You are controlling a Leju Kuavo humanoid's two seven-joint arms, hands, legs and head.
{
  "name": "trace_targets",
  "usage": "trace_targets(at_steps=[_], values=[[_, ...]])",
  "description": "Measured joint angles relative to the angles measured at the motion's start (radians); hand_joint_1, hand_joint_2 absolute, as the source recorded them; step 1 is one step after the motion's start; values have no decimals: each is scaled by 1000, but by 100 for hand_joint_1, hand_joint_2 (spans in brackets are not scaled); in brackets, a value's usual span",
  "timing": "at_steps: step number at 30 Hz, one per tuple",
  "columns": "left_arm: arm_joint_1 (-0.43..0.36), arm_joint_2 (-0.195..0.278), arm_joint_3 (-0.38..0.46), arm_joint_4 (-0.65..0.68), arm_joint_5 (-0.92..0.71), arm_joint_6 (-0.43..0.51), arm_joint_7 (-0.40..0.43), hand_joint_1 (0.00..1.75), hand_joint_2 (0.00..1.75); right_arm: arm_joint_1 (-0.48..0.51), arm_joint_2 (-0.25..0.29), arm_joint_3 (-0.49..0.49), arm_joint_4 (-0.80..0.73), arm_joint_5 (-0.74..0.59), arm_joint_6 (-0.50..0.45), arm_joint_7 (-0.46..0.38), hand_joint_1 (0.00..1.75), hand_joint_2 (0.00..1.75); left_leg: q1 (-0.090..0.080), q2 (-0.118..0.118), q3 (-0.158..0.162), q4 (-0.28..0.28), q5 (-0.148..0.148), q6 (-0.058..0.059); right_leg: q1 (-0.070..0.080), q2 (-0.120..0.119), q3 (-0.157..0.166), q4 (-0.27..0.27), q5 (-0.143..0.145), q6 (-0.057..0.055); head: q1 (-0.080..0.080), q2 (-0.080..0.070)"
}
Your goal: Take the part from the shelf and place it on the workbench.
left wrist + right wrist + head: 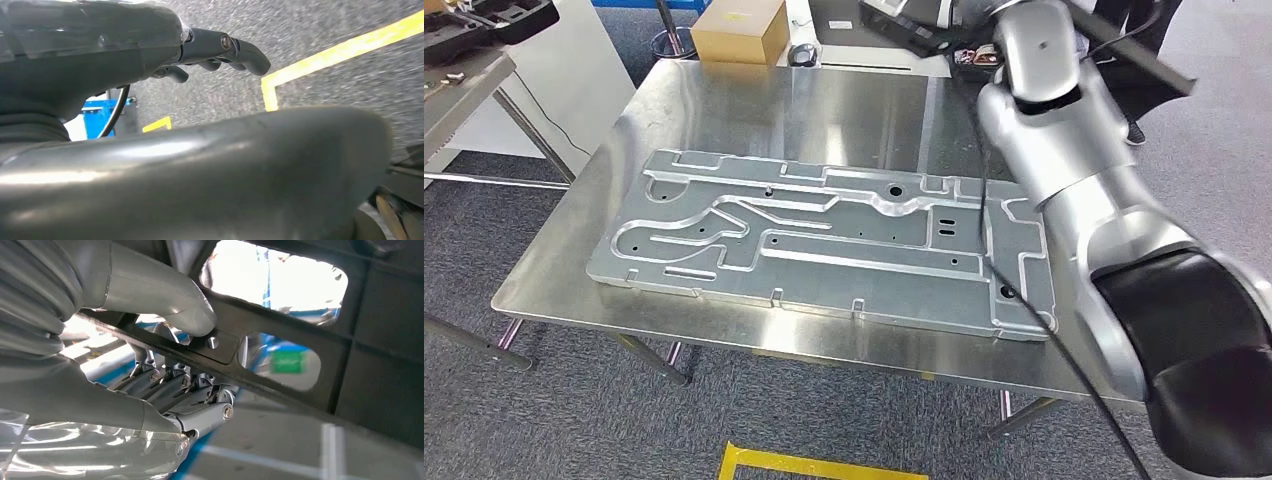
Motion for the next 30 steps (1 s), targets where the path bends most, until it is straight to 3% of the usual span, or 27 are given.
trace_targets(at_steps=[2, 6, 7, 9, 11, 13, 22, 30], values=[[-3, 0, 0, 0, 1, 0, 2, 0, 0, 20, 24, 8, 7, 11, -3, 8, 175, 175, 0, 0, -38, 49, -12, 1, 4, 1, 6, 1, -5, -2, 0, 0], [-4, 0, 0, 0, 3, -1, 3, 0, 0, 30, 36, 12, 11, 16, -3, 13, 175, 175, -1, 0, -45, 46, -2, 3, 6, 2, 9, 1, -8, -4, 0, 0], [-5, 1, 0, 0, 4, -1, 4, 0, 0, 37, 48, 15, 14, 19, -4, 17, 175, 175, -1, 0, -44, 29, 14, 5, 8, 3, 12, 2, -10, -5, 0, 0], [-6, 3, 0, 0, 6, -1, 12, 0, 0, 49, 93, 20, 26, 30, 11, 32, 175, 175, -11, 1, -2, -112, 108, 26, 15, 2, 22, 5, -21, -5, 0, 0], [-4, 5, 0, 0, 6, 2, 19, 0, 0, 50, 135, 22, 43, 43, 51, 47, 175, 175, -20, -1, 45, -253, 189, 38, 23, -3, 28, 8, -32, -3, 0, 0], [-1, 3, 1, 0, 5, 4, 20, 0, 0, 48, 147, 22, 58, 50, 80, 52, 175, 175, -21, -5, 51, -272, 195, 34, 24, -7, 28, 10, -35, -3, 0, 0], [-6, -5, 1, 0, 2, 2, 23, 0, 0, 55, 151, 19, 113, 60, 98, 58, 175, 175, -24, -7, 49, -268, 193, 42, 19, -9, 29, 6, -33, 8, 0, 0], [-5, -5, 1, 0, 6, 0, 28, 0, 0, 58, 153, 17, 147, 72, 162, 71, 175, 175, -24, -7, 49, -267, 193, 43, 19, -9, 29, 6, -32, 10, 0, 0]])
